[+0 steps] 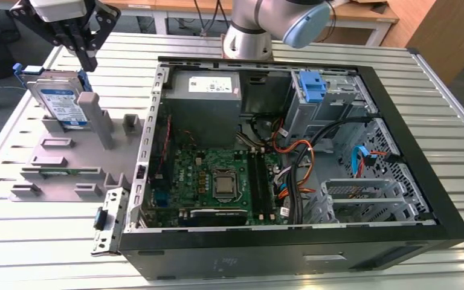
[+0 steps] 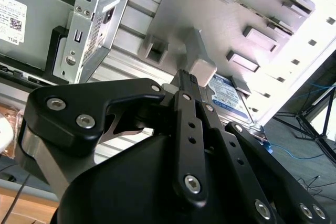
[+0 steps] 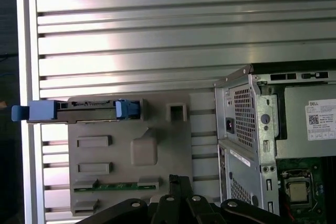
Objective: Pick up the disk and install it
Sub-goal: 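Reach for the disk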
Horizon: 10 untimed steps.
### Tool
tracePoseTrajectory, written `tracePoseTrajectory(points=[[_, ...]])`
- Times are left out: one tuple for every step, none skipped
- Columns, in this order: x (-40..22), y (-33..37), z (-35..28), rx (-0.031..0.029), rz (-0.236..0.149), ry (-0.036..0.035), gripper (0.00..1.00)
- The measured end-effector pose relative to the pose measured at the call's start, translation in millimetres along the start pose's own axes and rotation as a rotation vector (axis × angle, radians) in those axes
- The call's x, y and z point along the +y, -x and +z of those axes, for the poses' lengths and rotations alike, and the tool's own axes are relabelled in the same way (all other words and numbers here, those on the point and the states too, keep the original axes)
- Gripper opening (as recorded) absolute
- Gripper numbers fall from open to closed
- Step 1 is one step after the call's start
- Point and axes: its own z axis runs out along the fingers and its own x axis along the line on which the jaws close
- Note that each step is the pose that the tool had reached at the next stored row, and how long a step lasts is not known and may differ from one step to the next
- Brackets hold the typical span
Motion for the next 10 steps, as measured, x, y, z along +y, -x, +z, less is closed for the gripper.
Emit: tracePoseTrajectory(points=[[0.0, -1.2, 0.1, 0.0000, 0.000, 0.0000, 0.11], [-0.1, -2.6, 0.2, 0.0000, 0.000, -0.0001, 0.11], [-0.2, -4.0, 0.4, 0.0000, 0.001, -0.0001, 0.11], [-0.3, -5.4, 0.5, 0.0000, 0.001, -0.0001, 0.11], [-0.4, -6.8, 0.6, 0.0000, 0.001, 0.0000, 0.11], [-0.5, -8.3, 0.8, -0.0001, 0.001, 0.0000, 0.11], [-0.5, -9.6, 0.9, -0.0001, 0.002, 0.0000, 0.11], [-0.6, -10.7, 1.1, -0.0001, 0.002, 0.0000, 0.11], [-0.7, -11.9, 1.1, -0.0001, 0.002, -0.0001, 0.11], [-0.8, -12.9, 1.2, 0.0000, 0.002, -0.0001, 0.11]])
